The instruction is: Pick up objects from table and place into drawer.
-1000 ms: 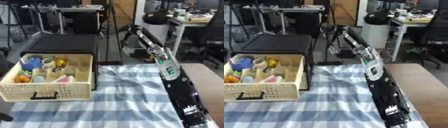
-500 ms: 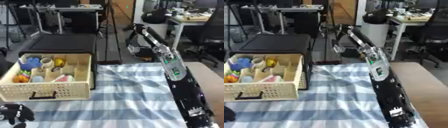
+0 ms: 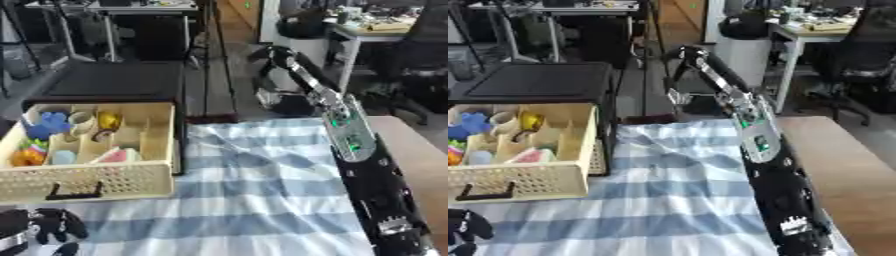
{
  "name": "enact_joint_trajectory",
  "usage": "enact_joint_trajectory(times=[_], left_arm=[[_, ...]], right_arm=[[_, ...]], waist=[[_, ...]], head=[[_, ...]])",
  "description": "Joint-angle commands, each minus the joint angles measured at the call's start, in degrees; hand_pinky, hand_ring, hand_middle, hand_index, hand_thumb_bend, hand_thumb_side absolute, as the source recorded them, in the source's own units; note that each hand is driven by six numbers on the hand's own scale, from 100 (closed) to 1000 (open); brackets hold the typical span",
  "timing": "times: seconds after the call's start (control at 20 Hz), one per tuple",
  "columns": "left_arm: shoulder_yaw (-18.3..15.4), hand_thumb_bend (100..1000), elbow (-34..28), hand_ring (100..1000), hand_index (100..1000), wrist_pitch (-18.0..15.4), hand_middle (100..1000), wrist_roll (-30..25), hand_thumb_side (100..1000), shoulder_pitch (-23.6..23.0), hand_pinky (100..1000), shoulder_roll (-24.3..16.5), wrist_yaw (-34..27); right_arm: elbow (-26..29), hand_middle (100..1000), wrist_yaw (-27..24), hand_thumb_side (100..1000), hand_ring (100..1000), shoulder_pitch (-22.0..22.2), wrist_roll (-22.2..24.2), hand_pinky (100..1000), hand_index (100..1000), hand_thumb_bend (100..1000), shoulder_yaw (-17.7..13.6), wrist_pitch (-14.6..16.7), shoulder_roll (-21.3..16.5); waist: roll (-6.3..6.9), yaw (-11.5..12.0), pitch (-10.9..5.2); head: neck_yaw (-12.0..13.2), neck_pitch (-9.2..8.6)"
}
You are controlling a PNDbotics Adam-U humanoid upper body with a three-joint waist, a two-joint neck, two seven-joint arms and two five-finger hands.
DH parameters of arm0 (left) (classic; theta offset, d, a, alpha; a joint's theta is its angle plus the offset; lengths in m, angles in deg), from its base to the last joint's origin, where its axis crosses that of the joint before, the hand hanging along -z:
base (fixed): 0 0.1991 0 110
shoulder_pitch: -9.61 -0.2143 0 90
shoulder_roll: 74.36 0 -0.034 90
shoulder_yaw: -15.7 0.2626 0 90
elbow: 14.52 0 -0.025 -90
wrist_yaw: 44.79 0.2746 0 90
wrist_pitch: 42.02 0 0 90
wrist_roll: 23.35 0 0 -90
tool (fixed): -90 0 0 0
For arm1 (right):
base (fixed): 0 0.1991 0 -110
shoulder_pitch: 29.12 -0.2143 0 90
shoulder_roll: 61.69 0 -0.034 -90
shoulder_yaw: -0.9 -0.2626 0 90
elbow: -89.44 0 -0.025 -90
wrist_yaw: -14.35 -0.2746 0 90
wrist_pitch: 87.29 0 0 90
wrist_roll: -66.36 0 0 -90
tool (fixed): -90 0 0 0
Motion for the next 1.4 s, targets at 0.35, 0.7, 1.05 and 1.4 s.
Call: enact_joint_trajectory(times=[0.35, 0.7, 1.05, 1.4], left_arm=[[1.1, 100, 8.8, 814, 897, -1.8, 866, 6.2, 1000, 3.5, 781, 3.6, 5.2], [0.6, 100, 16.6, 794, 884, -2.9, 846, 10.7, 1000, 6.7, 772, 7.1, 6.4], [-0.4, 100, 20.9, 779, 876, -3.4, 830, 12.6, 1000, 10.6, 767, 8.6, 6.9], [-1.7, 100, 24.6, 758, 864, -3.5, 803, 14.1, 1000, 14.9, 755, 9.6, 7.2]], right_arm=[[1.7, 754, -0.7, 309, 565, -1.0, 0.4, 727, 833, 100, -0.4, 0.0, -0.2], [1.6, 753, -0.9, 301, 564, -1.1, 0.8, 727, 833, 100, -0.4, 0.2, 0.1], [1.1, 752, -1.2, 292, 563, -1.4, 1.5, 728, 833, 100, -0.1, 0.9, 0.4], [0.6, 752, -1.4, 288, 562, -1.6, 2.0, 727, 833, 100, 0.2, 1.5, 0.9]], waist=[[-0.43, -1.1, -0.20], [-0.89, -2.0, 0.20], [-1.32, -3.1, 0.68], [-1.58, -4.5, 1.05]], head=[[0.5, -0.48], [0.8, -0.67], [1.1, -0.87], [1.7, -1.04]])
